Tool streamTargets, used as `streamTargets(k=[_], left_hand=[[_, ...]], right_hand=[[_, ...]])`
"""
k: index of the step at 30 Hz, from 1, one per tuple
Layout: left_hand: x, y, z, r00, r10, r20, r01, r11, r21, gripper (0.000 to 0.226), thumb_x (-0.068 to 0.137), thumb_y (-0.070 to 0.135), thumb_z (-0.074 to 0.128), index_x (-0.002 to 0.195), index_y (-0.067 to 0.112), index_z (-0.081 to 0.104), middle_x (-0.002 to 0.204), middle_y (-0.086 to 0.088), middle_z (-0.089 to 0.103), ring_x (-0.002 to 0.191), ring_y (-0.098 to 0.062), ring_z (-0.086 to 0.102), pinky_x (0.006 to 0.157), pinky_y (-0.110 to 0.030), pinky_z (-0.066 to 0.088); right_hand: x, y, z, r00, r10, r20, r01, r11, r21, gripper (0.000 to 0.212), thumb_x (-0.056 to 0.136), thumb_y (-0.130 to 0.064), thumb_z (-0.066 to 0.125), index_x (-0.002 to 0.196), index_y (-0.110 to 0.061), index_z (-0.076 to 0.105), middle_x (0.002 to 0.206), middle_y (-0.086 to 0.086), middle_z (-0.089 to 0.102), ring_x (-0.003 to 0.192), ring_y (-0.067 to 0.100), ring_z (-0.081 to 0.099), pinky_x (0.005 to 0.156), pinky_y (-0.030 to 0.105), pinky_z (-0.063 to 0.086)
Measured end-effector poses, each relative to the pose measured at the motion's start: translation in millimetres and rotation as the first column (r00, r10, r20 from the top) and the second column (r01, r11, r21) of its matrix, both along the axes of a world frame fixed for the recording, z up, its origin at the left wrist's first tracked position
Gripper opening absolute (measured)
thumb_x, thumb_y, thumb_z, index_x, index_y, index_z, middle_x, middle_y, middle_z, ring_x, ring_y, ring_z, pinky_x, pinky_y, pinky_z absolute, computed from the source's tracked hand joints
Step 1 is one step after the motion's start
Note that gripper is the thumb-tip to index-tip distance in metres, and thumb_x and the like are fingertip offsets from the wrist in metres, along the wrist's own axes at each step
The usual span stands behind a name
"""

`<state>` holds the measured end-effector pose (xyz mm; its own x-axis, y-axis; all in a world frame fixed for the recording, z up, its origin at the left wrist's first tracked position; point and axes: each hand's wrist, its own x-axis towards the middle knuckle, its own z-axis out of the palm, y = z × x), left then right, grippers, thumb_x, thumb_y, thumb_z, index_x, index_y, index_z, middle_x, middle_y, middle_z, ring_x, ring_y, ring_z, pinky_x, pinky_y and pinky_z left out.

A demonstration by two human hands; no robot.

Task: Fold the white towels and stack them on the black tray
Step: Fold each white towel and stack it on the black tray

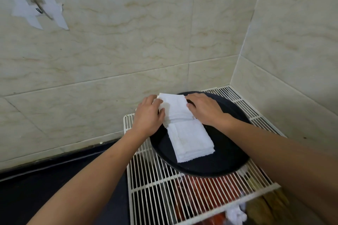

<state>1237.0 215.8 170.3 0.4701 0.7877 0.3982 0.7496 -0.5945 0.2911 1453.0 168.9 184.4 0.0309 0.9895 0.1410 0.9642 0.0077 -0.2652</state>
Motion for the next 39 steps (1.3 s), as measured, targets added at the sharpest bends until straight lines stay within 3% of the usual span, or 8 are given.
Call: streamTargets(k=[4,11,18,27,39], left_hand=[[-21.2,-41.7,11.1,0.998,0.059,0.005,-0.059,0.998,0.015,0.026,0.09,0.021,0.057,0.111,0.007,0.063,0.105,-0.008,0.06,0.095,-0.029,0.058,0.078,-0.043,0.049],[-77.5,-166.4,11.1,0.97,0.24,-0.043,-0.24,0.971,0.016,0.026,0.092,0.025,0.053,0.113,0.013,0.061,0.108,-0.004,0.06,0.091,-0.027,0.06,0.068,-0.035,0.045],[-180.1,-291.7,9.7,0.886,0.453,-0.103,-0.458,0.889,-0.031,0.018,0.092,0.027,0.05,0.1,0.018,0.063,0.095,0.003,0.059,0.086,-0.021,0.058,0.063,-0.03,0.039],[-362.2,-433.5,-4.2,0.617,0.767,-0.177,-0.786,0.613,-0.084,0.018,0.092,0.031,0.049,0.095,0.019,0.062,0.094,0.001,0.06,0.087,-0.026,0.061,0.066,-0.034,0.043],[-631.4,-618.7,-10.2,0.302,0.903,-0.305,-0.953,0.29,-0.087,0.021,0.091,0.029,0.046,0.098,0.017,0.062,0.099,-0.003,0.063,0.093,-0.027,0.061,0.072,-0.035,0.049]], right_hand=[[-12.5,-38.6,16.2,1.0,0.024,-0.018,-0.022,0.996,0.092,0.037,0.1,-0.032,0.043,0.134,-0.019,0.052,0.132,0.0,0.055,0.122,0.021,0.047,0.09,0.039,0.044],[-72.5,-134.7,31.8,0.975,0.22,-0.032,-0.208,0.952,0.227,0.033,0.099,-0.034,0.046,0.125,-0.019,0.059,0.126,0.001,0.06,0.115,0.022,0.054,0.085,0.038,0.046],[-171.1,-199.9,22.9,0.892,0.451,0.003,-0.444,0.877,0.184,0.031,0.097,-0.034,0.046,0.12,-0.018,0.061,0.118,0.002,0.061,0.111,0.024,0.056,0.084,0.04,0.049],[-367.1,-260.5,3.3,0.698,0.712,0.073,-0.715,0.698,0.028,0.031,0.097,-0.037,0.044,0.121,-0.023,0.059,0.119,-0.001,0.059,0.105,0.025,0.059,0.081,0.038,0.049],[-685.9,-374.4,-18.0,0.421,0.907,0.032,-0.906,0.422,-0.036,0.023,0.093,-0.034,0.047,0.11,-0.025,0.061,0.113,-0.001,0.062,0.099,0.026,0.06,0.076,0.035,0.046]])
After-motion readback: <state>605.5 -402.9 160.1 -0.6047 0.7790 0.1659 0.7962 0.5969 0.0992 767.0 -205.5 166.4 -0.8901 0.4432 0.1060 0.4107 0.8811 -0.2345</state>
